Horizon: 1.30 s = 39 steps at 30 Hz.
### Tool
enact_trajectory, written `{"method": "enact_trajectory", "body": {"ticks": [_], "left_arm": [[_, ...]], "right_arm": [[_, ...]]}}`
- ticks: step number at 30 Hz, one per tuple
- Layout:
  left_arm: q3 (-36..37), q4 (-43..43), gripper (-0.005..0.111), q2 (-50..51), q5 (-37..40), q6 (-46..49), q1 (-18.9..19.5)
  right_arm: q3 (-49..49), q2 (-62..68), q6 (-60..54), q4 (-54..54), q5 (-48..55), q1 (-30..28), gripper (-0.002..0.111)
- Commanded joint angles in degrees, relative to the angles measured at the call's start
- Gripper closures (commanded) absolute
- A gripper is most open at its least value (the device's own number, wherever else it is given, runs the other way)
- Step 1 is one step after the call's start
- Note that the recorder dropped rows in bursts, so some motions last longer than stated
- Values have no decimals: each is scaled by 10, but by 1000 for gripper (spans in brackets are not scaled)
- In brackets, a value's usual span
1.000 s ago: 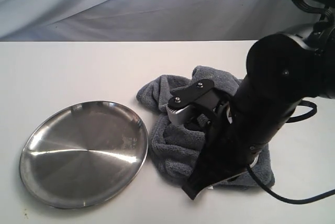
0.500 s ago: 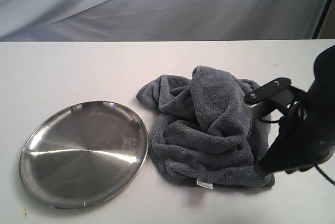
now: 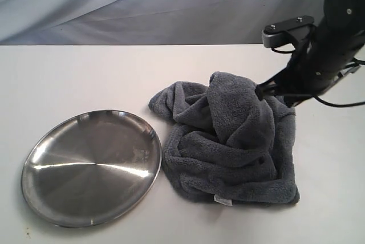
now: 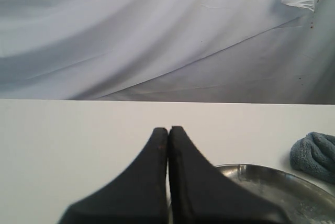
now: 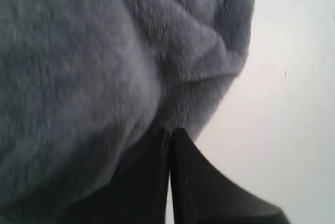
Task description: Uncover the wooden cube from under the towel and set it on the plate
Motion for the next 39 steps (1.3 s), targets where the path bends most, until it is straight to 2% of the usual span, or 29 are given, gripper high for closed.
{"method": "enact_trajectory", "body": {"ticks": [1, 6, 10, 17, 20, 24, 27, 31, 35, 39], "left_arm": [[3, 0, 105, -1, 0, -2, 1], [3, 0, 105, -1, 0, 0, 1], [3, 0, 105, -1, 0, 0, 1], [3, 0, 105, -1, 0, -2, 1], [3, 0, 105, -1, 0, -2, 1], [3, 0, 105, -1, 0, -2, 1], [3, 0, 105, -1, 0, -2, 1], [3, 0, 105, -1, 0, 0, 1], [3, 0, 105, -1, 0, -1, 1], [3, 0, 105, -1, 0, -1, 1]], "right_arm": [[-88, 61, 3, -4, 0, -4, 108], [-181, 108, 17, 11, 12, 1, 108], [-237, 135, 17, 21, 10, 31, 108], [-329, 209, 17, 50, 17, 121, 108], [-326, 222, -2, 95, 24, 166, 108], [-324, 221, -15, 100, 68, 228, 108], [-300, 203, -18, 88, 89, 271, 108], [-218, 161, -18, 85, 81, 313, 108], [-114, 103, -16, 85, 44, 322, 108], [6, 26, 8, 64, 5, 302, 108]]}}
